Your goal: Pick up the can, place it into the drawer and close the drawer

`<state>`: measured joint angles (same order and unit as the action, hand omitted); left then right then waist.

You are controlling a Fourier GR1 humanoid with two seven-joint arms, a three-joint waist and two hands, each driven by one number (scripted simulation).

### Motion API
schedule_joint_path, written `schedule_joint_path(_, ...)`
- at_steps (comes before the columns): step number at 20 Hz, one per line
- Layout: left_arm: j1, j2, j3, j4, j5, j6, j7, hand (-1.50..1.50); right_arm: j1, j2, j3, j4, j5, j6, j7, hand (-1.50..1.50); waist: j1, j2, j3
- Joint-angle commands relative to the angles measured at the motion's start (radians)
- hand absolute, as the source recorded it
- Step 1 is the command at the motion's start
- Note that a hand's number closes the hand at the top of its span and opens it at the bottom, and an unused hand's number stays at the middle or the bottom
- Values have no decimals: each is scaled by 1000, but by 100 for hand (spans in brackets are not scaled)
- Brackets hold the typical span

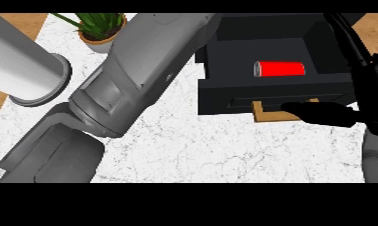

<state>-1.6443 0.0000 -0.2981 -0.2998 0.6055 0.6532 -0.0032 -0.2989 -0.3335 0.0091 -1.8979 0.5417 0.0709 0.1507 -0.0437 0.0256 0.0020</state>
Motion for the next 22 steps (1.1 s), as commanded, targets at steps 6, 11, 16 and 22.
schedule_joint_path(6,11,0,-15,14,-18,-13,-8,-150,-128,41,144,379,288,-143,-101,-150,32,-7,0)
schedule_joint_path(11,4,27,41,12,-11,-39,-6,-150,-221,80,144,604,372,-256,-159,-150,49,-9,-1)
schedule_joint_path(16,29,90,43,-15,-30,-73,27,-150,-281,118,127,813,420,-375,-221,-150,57,-15,-1)
schedule_joint_path(22,72,120,18,-79,-58,-76,71,-150,-462,169,59,1082,504,-575,-186,-150,98,-15,-1)
